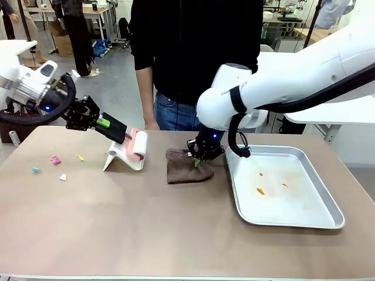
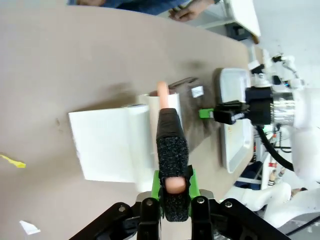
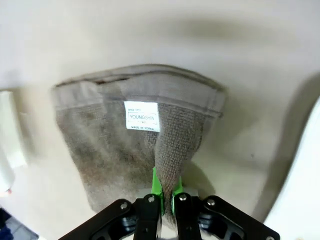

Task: Clean the surface of the table.
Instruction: Hold the Lint Roller with your left hand and the towel with your right hand.

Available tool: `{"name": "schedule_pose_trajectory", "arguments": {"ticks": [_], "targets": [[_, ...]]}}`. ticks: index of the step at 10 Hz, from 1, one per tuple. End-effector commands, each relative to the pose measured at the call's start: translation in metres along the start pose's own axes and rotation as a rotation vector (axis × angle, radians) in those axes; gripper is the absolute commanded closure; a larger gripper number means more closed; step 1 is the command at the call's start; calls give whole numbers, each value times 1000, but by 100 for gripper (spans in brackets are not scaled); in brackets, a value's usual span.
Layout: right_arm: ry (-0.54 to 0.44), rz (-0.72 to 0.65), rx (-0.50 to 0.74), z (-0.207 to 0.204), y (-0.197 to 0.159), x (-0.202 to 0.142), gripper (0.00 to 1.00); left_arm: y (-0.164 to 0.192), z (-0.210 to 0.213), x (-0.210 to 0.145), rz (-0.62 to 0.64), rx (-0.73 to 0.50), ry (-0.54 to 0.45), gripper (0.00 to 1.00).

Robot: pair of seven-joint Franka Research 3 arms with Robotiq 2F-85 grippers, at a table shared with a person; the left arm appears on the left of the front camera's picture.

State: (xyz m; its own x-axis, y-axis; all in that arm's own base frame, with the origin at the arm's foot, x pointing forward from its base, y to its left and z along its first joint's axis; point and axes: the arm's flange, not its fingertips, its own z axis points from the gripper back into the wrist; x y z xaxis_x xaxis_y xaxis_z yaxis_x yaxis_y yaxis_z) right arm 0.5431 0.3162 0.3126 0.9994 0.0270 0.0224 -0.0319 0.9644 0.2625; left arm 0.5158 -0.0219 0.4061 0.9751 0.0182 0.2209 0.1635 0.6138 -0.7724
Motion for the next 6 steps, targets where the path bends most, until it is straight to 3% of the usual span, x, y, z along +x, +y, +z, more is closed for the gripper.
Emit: {"name": "schedule_pose_trajectory", "arguments": {"ticks": [1, 6], "targets": [[-27, 55, 285, 23, -40, -23, 100, -15, 21, -25, -49, -164, -54, 100], [71, 340, 854, 55, -97, -65, 100, -9, 62, -48, 23, -403, -91, 100]]}}
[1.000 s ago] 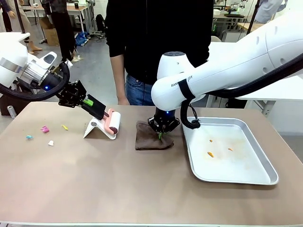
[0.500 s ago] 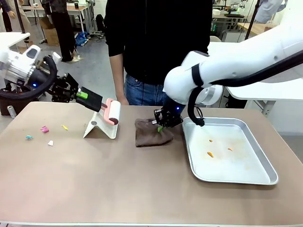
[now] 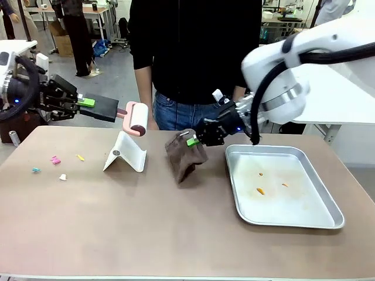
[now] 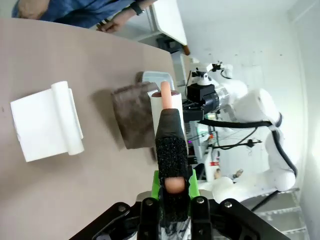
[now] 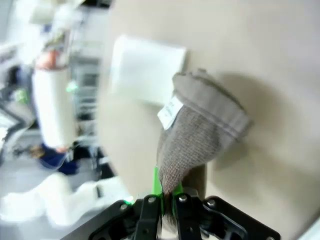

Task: Clean the surface of the table.
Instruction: Hold the Lint Roller with your left hand and the towel with your right hand.

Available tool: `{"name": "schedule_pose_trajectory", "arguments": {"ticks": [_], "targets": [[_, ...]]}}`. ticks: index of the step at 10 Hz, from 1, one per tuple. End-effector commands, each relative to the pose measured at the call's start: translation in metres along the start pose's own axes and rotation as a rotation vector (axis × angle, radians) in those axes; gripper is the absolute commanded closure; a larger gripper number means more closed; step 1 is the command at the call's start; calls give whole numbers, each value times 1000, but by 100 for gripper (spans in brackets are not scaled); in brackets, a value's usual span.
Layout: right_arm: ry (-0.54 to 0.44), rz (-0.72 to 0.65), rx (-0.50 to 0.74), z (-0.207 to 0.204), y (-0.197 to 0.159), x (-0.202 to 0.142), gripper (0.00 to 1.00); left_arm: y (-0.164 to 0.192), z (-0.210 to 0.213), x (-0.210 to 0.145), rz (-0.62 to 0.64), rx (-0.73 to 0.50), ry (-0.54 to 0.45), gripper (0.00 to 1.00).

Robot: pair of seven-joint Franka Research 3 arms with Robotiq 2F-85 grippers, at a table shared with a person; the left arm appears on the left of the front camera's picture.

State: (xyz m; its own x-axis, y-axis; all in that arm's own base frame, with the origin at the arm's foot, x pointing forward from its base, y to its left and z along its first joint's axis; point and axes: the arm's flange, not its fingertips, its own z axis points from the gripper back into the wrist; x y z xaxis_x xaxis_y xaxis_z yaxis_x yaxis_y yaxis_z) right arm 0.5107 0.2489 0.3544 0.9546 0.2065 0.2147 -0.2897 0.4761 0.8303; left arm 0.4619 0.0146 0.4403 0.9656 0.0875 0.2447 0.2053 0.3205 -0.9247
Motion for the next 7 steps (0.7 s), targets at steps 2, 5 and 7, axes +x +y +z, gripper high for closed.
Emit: {"name": "schedule_pose_trajectory", "arguments": {"ticks": [2, 5, 7], "targets": [[66, 48, 203, 56, -23, -66, 100, 2, 29, -7, 41, -148, 29, 100], [-6, 16, 421, 113, -9, -112, 100, 11, 78, -6, 82, -180, 139, 100], [-138, -60, 466, 160, 3, -160, 100, 32, 117, -12, 60, -173, 299, 100]]}}
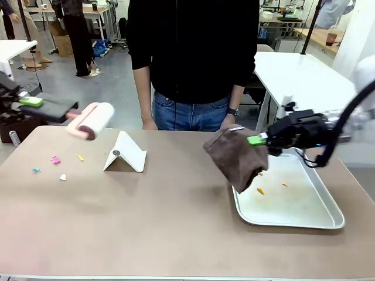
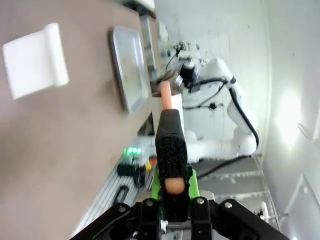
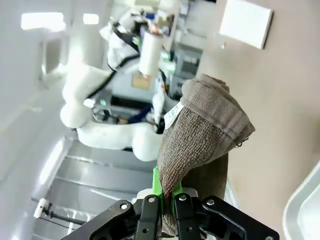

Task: Clean the surface of the table.
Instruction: Hold the Lint Roller with your left hand and the towel with your right hand.

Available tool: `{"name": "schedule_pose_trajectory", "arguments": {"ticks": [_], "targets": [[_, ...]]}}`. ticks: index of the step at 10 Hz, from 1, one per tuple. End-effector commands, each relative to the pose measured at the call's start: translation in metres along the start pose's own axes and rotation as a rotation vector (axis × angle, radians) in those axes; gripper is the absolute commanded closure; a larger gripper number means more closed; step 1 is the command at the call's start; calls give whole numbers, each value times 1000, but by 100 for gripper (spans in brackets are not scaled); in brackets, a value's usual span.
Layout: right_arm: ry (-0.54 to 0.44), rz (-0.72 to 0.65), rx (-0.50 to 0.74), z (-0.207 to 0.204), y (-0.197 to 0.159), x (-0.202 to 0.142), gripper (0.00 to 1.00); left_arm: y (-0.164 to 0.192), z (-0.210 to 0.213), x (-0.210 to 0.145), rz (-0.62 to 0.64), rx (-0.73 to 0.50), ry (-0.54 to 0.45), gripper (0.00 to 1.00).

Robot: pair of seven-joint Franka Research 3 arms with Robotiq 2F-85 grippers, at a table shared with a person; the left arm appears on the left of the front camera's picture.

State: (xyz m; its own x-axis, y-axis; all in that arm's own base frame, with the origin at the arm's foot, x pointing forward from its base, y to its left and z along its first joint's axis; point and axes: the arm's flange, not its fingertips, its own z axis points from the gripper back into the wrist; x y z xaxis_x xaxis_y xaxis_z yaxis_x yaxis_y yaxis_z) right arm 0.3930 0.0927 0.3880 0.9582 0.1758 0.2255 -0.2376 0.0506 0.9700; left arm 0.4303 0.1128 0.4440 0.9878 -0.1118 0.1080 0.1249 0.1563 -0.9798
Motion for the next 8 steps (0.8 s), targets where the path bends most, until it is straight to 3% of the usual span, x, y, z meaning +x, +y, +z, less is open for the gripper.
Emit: {"name": "schedule_pose_trajectory", "arguments": {"ticks": [1, 4, 6, 8], "targets": [[-196, -38, 25, 36, 28, -41, 100, 19, 39, -7, 10, -25, 25, 100], [-467, -95, 42, 120, 30, -79, 100, 48, 83, -39, 116, -60, -129, 100], [-587, -149, 59, 168, 19, -87, 100, 67, 117, -51, 59, -8, -175, 100], [-691, -232, 101, 203, -5, -95, 100, 80, 134, -59, -55, 46, -156, 100]]}}
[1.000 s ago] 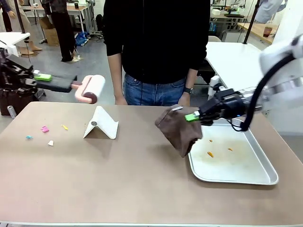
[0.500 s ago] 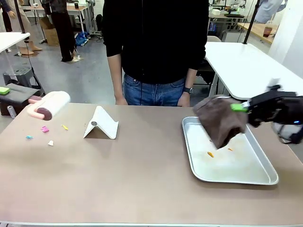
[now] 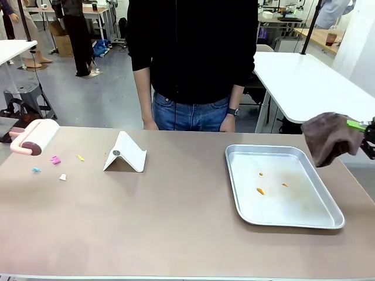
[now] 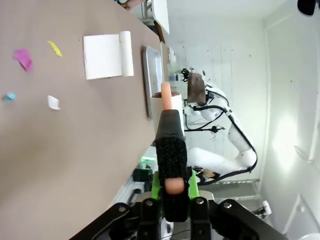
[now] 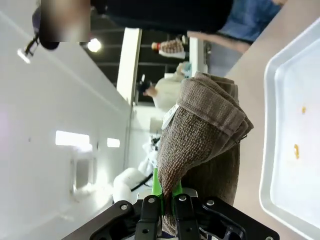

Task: Clean the surface of the table.
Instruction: Hold the Lint Roller with your left hand and the towel with your right hand.

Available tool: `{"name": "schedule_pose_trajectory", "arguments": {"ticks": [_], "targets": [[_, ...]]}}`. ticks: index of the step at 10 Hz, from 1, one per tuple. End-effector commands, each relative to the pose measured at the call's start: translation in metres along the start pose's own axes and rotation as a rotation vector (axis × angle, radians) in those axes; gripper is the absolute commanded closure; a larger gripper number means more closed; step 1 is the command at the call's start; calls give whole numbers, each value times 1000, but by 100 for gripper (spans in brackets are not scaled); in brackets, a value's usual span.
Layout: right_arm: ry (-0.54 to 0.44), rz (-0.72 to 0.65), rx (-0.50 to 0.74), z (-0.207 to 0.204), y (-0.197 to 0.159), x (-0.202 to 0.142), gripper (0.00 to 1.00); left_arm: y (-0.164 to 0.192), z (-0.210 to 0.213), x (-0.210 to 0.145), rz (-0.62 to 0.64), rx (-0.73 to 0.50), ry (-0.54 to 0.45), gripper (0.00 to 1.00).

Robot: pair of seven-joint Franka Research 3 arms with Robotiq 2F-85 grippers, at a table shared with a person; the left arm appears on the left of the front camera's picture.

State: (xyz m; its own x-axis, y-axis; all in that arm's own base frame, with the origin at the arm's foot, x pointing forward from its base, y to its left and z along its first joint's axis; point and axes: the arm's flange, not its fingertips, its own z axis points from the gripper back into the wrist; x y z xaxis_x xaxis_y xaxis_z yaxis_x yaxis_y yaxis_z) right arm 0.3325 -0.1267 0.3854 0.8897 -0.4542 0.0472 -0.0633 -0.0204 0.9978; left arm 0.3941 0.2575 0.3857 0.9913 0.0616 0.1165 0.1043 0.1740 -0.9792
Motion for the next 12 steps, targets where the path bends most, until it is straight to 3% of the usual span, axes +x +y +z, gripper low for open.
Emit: {"name": "schedule_pose_trajectory", "arguments": {"ticks": [1, 3, 4, 12], "targets": [[-80, -92, 28, 0, -15, 3, 100, 9, 8, -2, -109, 21, 6, 100], [-106, -112, -48, -8, -22, 3, 100, 15, 8, -2, -164, -6, -21, 100], [-63, -80, -14, 12, -25, 6, 100, 10, 7, 0, -94, 18, -6, 100], [-63, -80, -14, 12, -25, 6, 100, 10, 7, 0, -94, 18, -6, 100]]}}
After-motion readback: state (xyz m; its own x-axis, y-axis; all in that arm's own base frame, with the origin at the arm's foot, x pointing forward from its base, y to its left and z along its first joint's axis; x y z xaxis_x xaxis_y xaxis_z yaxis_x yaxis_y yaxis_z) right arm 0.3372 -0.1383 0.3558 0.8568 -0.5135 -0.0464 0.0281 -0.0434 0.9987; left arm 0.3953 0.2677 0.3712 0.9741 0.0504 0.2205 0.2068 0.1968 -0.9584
